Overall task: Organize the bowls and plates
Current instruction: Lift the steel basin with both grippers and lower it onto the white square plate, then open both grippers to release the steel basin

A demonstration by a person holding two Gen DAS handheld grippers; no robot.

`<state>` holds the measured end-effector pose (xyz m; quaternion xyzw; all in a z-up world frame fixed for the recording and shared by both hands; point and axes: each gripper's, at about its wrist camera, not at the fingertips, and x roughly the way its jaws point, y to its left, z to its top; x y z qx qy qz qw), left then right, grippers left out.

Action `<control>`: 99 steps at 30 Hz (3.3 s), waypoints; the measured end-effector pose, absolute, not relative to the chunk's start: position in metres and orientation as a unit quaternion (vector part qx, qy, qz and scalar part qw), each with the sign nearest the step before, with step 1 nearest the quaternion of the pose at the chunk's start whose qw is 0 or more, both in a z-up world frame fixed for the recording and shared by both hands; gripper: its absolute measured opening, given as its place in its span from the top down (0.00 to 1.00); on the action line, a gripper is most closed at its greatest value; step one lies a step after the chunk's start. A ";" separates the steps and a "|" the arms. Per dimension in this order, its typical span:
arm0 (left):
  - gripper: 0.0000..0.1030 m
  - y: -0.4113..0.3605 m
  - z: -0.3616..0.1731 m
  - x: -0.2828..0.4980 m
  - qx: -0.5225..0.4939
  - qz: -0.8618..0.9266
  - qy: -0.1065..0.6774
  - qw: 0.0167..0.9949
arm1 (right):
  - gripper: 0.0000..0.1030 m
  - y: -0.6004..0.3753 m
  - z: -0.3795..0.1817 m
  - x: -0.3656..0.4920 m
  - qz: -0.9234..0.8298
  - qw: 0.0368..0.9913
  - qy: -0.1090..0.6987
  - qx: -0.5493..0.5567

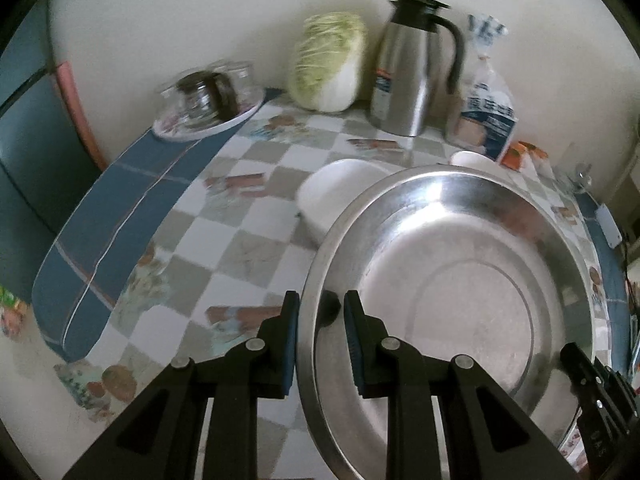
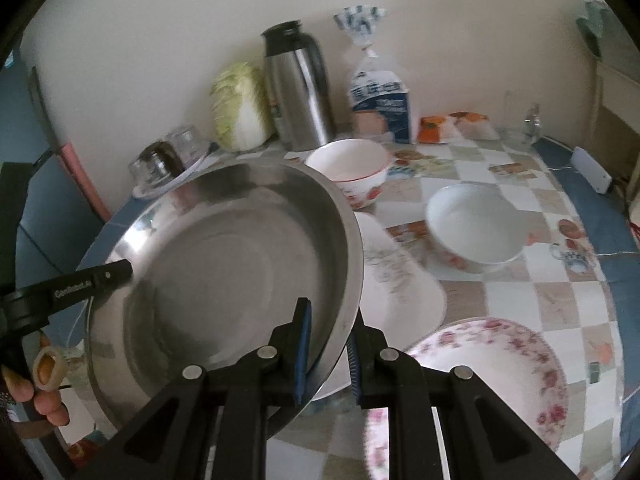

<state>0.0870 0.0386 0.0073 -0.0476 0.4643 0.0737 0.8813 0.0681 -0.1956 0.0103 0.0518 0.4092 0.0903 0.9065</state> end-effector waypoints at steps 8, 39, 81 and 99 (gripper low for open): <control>0.77 0.001 -0.007 0.111 -0.022 0.054 0.483 0.874 | 0.83 -0.233 -0.002 0.079 0.048 0.900 0.427 0.073; 0.78 -0.010 -0.054 0.143 -0.025 0.027 0.519 0.854 | 0.82 -0.243 -0.041 0.108 0.002 0.881 0.470 0.058; 0.22 0.011 -0.027 0.125 -0.034 0.052 0.485 0.872 | 0.39 -0.265 -0.024 0.093 -0.043 0.871 0.477 0.107; 0.13 0.039 -0.013 0.141 -0.037 0.205 0.469 0.859 | 0.03 -0.244 -0.008 0.060 -0.032 0.897 0.429 0.101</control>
